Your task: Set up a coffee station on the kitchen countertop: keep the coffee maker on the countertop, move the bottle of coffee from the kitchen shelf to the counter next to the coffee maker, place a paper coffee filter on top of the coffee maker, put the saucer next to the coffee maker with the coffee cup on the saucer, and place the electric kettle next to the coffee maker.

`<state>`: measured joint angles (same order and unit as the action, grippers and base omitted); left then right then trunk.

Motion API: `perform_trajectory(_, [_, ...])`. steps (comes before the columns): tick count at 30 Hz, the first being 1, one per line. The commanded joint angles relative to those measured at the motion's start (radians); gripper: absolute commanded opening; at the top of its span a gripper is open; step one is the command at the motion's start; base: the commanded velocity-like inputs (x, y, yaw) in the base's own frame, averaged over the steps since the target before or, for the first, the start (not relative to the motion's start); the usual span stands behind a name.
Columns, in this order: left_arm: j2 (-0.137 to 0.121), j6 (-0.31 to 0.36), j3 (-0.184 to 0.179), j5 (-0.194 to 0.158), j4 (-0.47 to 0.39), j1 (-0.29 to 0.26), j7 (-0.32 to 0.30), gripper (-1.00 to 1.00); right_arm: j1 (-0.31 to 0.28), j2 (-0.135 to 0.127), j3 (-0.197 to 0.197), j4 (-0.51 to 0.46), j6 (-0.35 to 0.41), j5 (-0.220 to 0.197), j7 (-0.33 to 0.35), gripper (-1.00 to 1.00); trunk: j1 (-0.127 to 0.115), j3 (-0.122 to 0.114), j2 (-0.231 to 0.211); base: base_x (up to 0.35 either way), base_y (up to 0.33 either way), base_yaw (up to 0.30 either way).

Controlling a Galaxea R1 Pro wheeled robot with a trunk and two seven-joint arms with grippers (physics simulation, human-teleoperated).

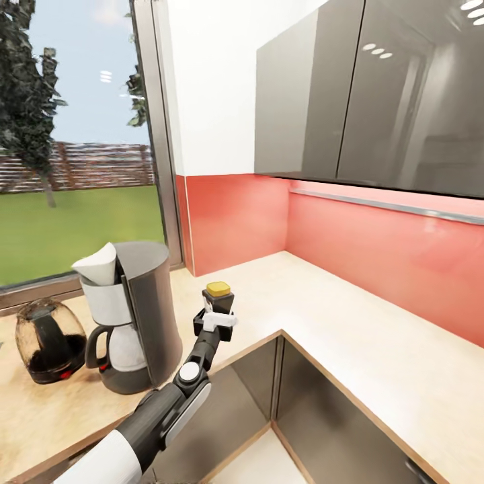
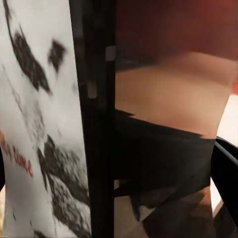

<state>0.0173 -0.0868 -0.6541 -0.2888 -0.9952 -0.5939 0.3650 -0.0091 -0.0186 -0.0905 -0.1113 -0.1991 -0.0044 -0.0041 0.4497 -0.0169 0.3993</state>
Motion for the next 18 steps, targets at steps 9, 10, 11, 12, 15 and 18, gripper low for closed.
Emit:
perform_trajectory(9, [0.000,-0.007,-0.005,-0.012,0.001,-0.001,0.006,-1.00,0.000,0.000,-0.006,0.001,-0.003,0.000,0.001,1.00,0.000,0.000,0.001,0.001,-0.006,0.157])
perform_trajectory(10, [0.000,-0.007,-0.005,-0.012,0.001,-0.001,0.006,-1.00,0.000,0.000,-0.006,0.001,-0.003,-0.001,0.001,1.00,0.000,0.000,0.001,0.068,0.000,0.015])
perform_trajectory(11, [0.000,-0.007,-0.005,-0.010,0.001,-0.001,0.006,-1.00,0.000,0.000,-0.006,0.001,-0.003,-0.001,0.001,1.00,0.000,0.000,0.001,0.181,0.000,0.008])
perform_trajectory(12, [0.001,-0.007,-0.005,-0.009,0.001,-0.001,0.006,-1.00,0.000,0.000,-0.006,0.001,-0.003,-0.001,0.001,1.00,0.000,0.000,0.001,0.229,0.000,0.005])
perform_trajectory(15, [0.001,-0.007,-0.006,-0.006,0.001,-0.001,0.006,-1.00,0.000,0.000,-0.006,0.001,-0.003,-0.001,0.001,1.00,0.000,0.000,0.001,0.232,-0.049,0.001])
perform_trajectory(18, [0.000,-0.007,-0.005,-0.008,0.001,-0.001,0.006,-1.00,0.000,0.000,-0.006,0.001,-0.004,-0.001,0.001,1.00,0.000,0.000,0.001,0.056,-0.014,0.000])
